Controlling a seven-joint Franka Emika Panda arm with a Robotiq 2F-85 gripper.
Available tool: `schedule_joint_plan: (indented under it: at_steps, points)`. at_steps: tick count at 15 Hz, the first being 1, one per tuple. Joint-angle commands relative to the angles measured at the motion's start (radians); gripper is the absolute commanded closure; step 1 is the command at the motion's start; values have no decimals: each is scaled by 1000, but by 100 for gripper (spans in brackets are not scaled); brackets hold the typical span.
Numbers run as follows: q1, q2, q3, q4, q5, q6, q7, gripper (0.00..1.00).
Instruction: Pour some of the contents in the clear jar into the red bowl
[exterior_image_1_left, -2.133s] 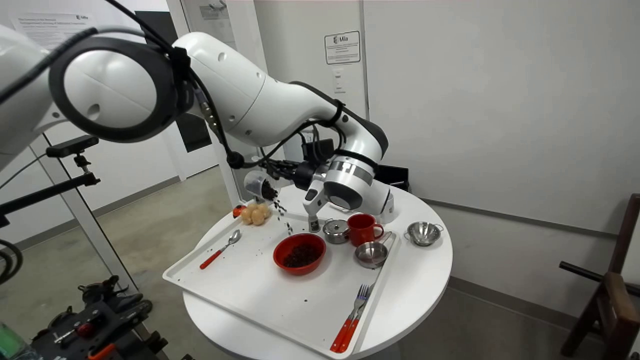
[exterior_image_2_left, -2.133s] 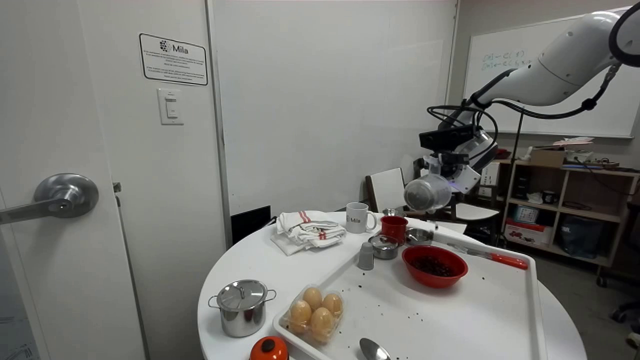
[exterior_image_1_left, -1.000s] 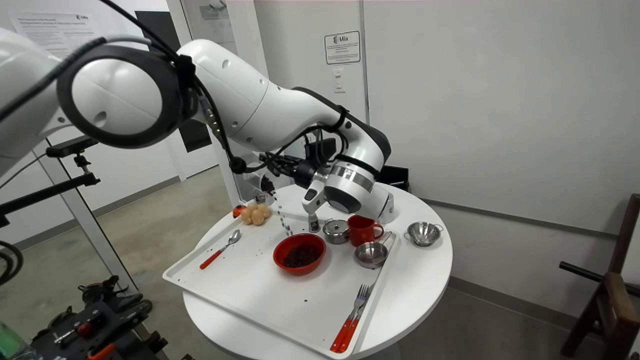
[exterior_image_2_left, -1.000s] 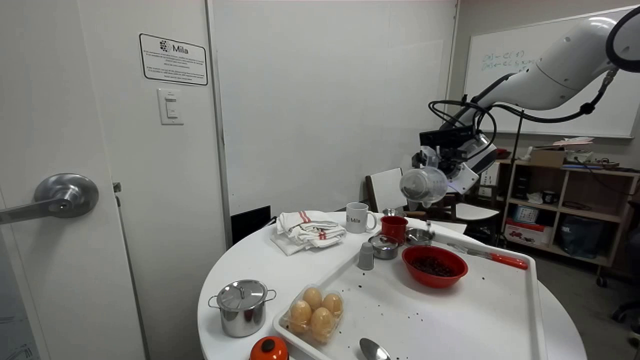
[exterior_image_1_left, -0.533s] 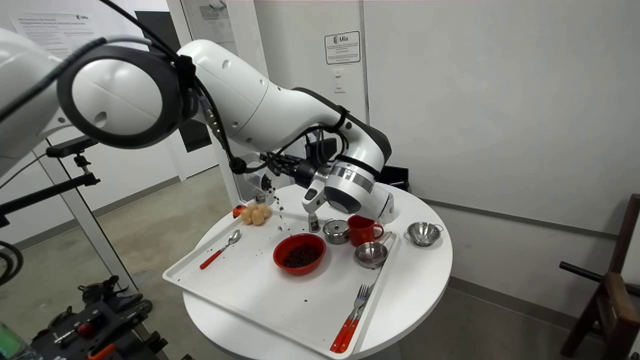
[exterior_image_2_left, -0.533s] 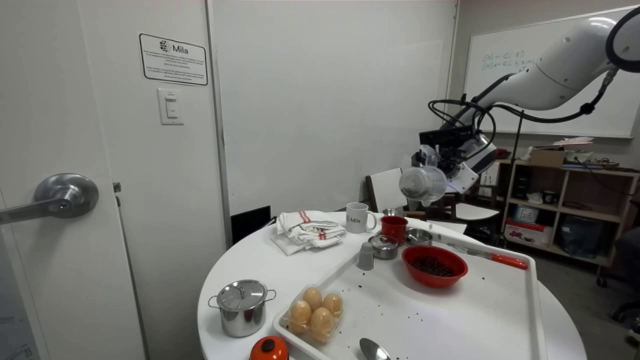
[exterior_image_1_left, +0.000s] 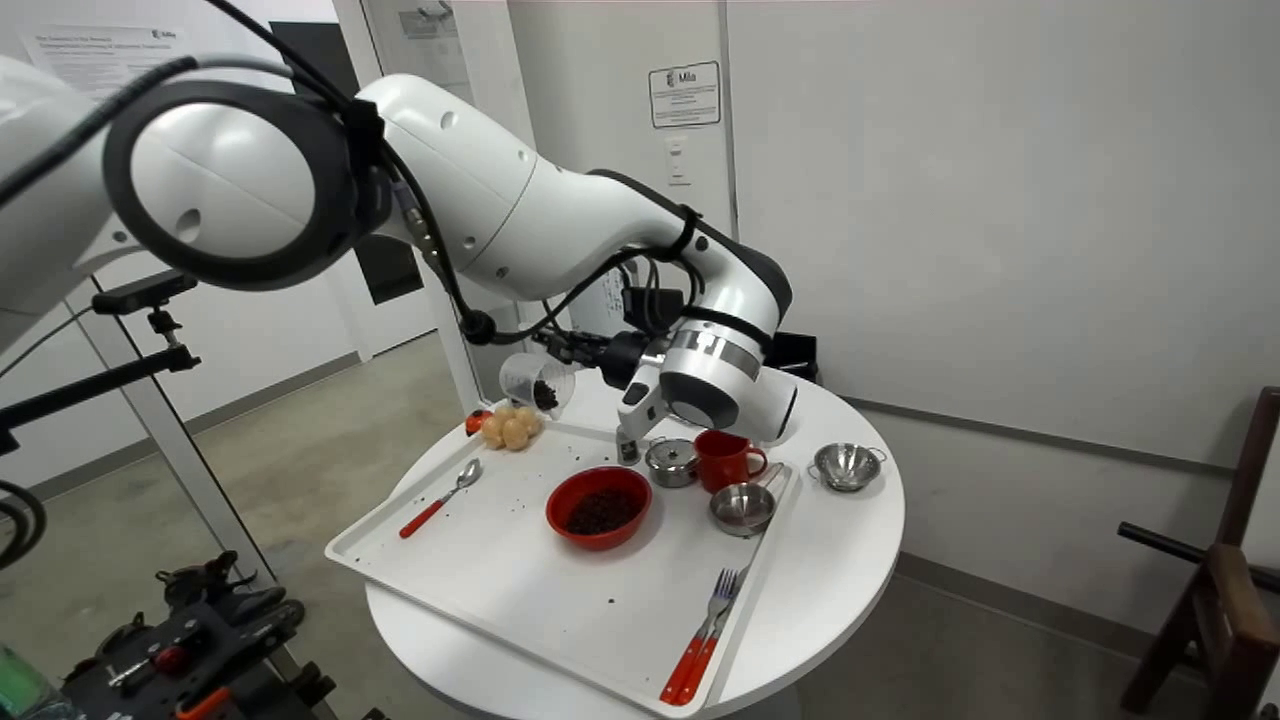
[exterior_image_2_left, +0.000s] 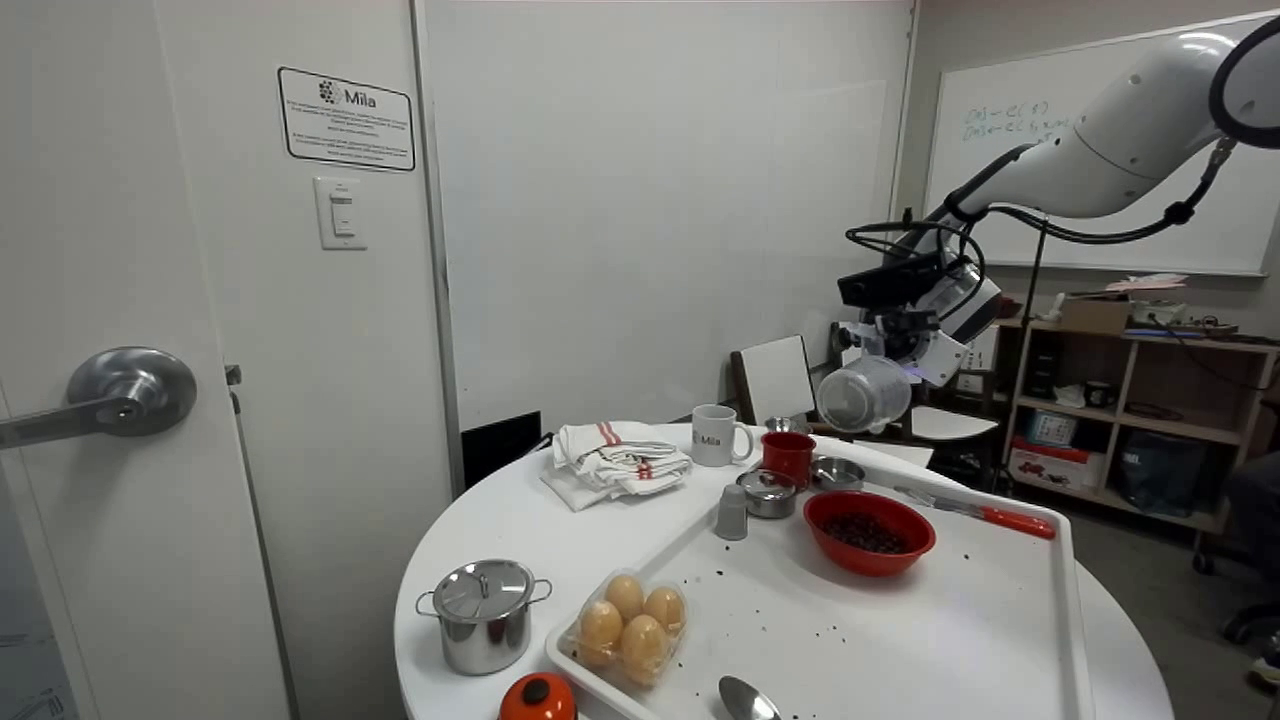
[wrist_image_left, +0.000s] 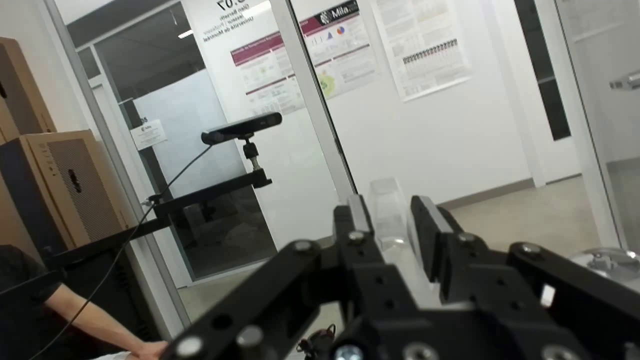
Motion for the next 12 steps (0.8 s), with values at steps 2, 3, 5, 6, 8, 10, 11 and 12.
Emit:
schedule_joint_plan:
  at_steps: [2, 3, 5, 6, 8, 10, 11, 12]
  points:
    - [109, -80, -45, -56, -80, 187, 49, 93]
    - [140, -106, -45, -82, -101, 235, 52, 93]
    - [199, -153, -43, -119, -152, 322, 66, 93]
    - [231, -191, -42, -147, -180, 364, 76, 93]
    - [294, -269, -39, -198, -239, 443, 102, 93]
    - [349, -350, -37, -243, -307, 513, 137, 93]
    - [374, -390, -34, -264, -345, 549, 156, 93]
    - [397, -432, -31, -286, -385, 585, 178, 93]
